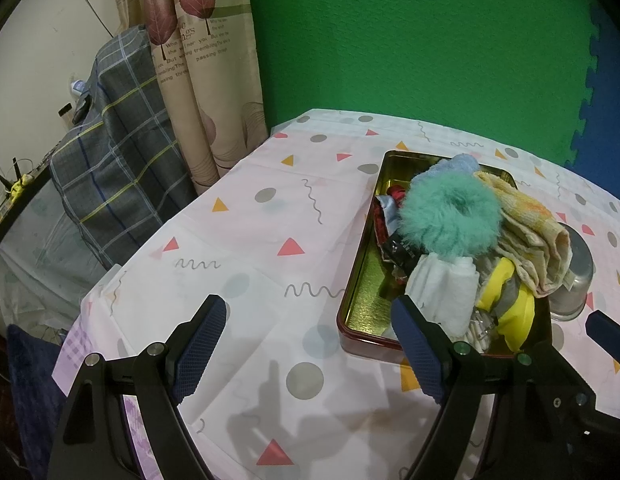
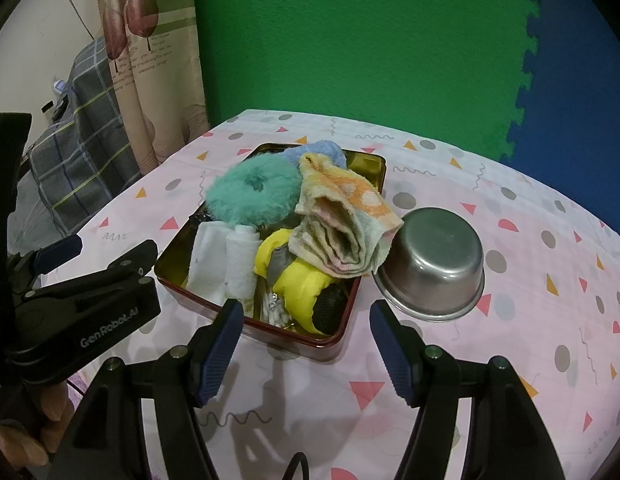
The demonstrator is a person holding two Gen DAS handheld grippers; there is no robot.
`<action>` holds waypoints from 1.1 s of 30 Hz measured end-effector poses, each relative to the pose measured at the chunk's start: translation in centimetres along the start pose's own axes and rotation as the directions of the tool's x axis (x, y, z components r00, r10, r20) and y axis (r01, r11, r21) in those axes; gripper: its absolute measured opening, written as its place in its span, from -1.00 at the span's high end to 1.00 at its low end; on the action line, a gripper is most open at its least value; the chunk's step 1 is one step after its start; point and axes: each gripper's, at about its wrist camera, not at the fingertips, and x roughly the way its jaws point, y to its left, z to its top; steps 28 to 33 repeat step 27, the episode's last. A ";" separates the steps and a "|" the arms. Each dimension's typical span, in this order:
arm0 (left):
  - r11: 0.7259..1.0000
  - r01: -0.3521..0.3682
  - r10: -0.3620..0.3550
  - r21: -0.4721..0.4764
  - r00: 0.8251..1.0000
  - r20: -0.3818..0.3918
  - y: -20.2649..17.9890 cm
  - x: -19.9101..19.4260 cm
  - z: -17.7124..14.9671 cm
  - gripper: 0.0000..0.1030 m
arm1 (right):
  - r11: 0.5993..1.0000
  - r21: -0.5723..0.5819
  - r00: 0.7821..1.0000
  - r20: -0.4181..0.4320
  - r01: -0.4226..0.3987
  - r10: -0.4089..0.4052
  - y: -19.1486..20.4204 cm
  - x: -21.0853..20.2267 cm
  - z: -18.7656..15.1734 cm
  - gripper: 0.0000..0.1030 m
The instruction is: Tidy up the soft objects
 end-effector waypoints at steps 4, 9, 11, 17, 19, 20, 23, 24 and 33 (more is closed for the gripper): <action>1.000 0.001 -0.001 0.001 1.000 -0.002 0.0 0.0 -0.1 -0.59 | 1.000 -0.001 1.000 -0.003 0.001 -0.001 0.0 0.0 0.0 -0.31; 1.000 -0.001 0.001 0.001 1.000 0.000 -0.1 0.0 0.0 -0.59 | 1.000 -0.003 1.000 -0.008 0.002 -0.002 0.1 0.1 0.0 -0.31; 1.000 -0.001 0.001 0.004 1.000 0.001 -0.1 0.0 0.0 -0.59 | 1.000 -0.005 1.000 -0.008 0.002 -0.002 0.1 0.1 0.0 -0.31; 1.000 0.016 -0.016 0.004 1.000 0.009 -0.2 -0.1 -0.1 -0.59 | 1.000 0.000 1.000 -0.010 0.002 -0.002 0.1 0.1 -0.1 -0.31; 1.000 0.016 -0.016 0.011 1.000 0.012 -0.3 -0.1 -0.1 -0.59 | 1.000 0.001 1.000 -0.011 0.001 -0.001 0.1 0.1 0.0 -0.31; 1.000 0.013 -0.013 0.014 1.000 0.012 -0.3 -0.1 -0.2 -0.59 | 1.000 0.002 1.000 -0.010 0.001 -0.001 0.1 0.1 0.0 -0.31; 1.000 0.016 -0.016 0.021 1.000 0.009 -0.3 -0.1 -0.1 -0.59 | 1.000 0.000 1.000 -0.008 0.001 -0.001 0.1 0.0 0.0 -0.31; 1.000 0.015 -0.015 0.021 1.000 0.010 -0.3 -0.1 -0.1 -0.59 | 1.000 0.000 1.000 -0.008 0.001 -0.001 0.0 0.0 -0.1 -0.31; 1.000 0.015 -0.016 0.028 1.000 0.018 -0.5 -0.3 -0.1 -0.59 | 1.000 0.001 1.000 -0.007 0.002 -0.002 0.0 0.1 -0.1 -0.31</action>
